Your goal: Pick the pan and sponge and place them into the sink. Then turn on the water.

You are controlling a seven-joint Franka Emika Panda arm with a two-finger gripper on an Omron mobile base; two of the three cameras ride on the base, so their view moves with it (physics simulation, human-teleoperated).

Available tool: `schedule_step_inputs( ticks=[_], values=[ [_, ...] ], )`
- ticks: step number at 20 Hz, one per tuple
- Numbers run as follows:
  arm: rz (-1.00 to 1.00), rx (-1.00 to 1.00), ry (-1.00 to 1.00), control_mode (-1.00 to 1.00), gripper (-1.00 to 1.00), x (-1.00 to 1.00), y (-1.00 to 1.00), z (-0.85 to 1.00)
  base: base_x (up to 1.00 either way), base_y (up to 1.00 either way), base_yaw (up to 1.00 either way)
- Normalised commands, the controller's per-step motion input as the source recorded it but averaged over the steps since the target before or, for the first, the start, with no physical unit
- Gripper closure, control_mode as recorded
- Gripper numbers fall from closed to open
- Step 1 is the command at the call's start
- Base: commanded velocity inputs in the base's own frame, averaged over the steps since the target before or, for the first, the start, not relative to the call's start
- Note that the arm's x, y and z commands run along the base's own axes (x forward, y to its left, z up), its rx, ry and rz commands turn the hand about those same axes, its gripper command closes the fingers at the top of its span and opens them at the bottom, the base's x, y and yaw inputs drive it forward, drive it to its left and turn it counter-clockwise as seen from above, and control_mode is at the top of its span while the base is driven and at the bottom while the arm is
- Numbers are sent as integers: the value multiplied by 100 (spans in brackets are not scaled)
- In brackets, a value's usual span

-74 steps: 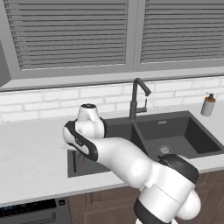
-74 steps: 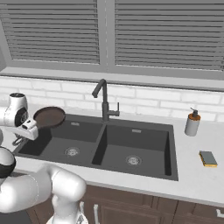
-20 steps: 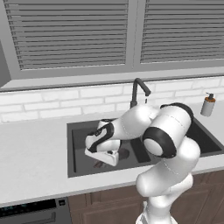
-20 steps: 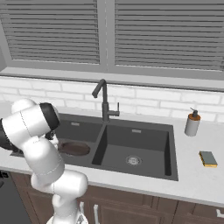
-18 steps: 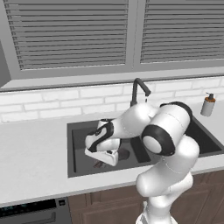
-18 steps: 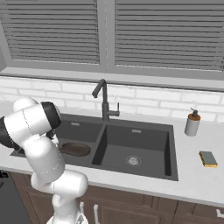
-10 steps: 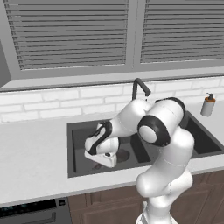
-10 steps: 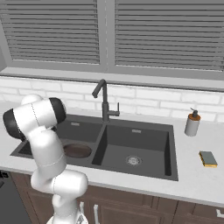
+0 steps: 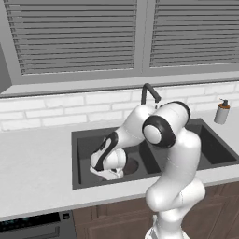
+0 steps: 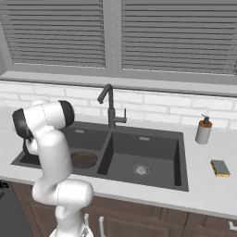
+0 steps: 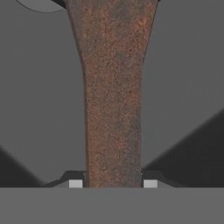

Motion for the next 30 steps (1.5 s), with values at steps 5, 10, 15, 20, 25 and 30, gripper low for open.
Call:
schedule_step_inputs(
  ticks=[5, 10, 15, 20, 25, 30],
  values=[
    [-3, 0, 0, -100, 100, 14, 0, -21, 0, 0, 0],
    [0, 0, 0, -100, 100, 17, 0, -16, 0, 0, 0],
    [0, 0, 0, -100, -100, 13, 0, -10, 0, 0, 0],
    [0, 0, 0, -100, -100, 6, 0, 0, 0, 0, 0],
    [0, 1, 0, -100, -100, 1, 0, 5, 0, 0, 0],
    [0, 0, -4, -100, -100, -2, 0, 81, 0, 0, 0]
  ],
)
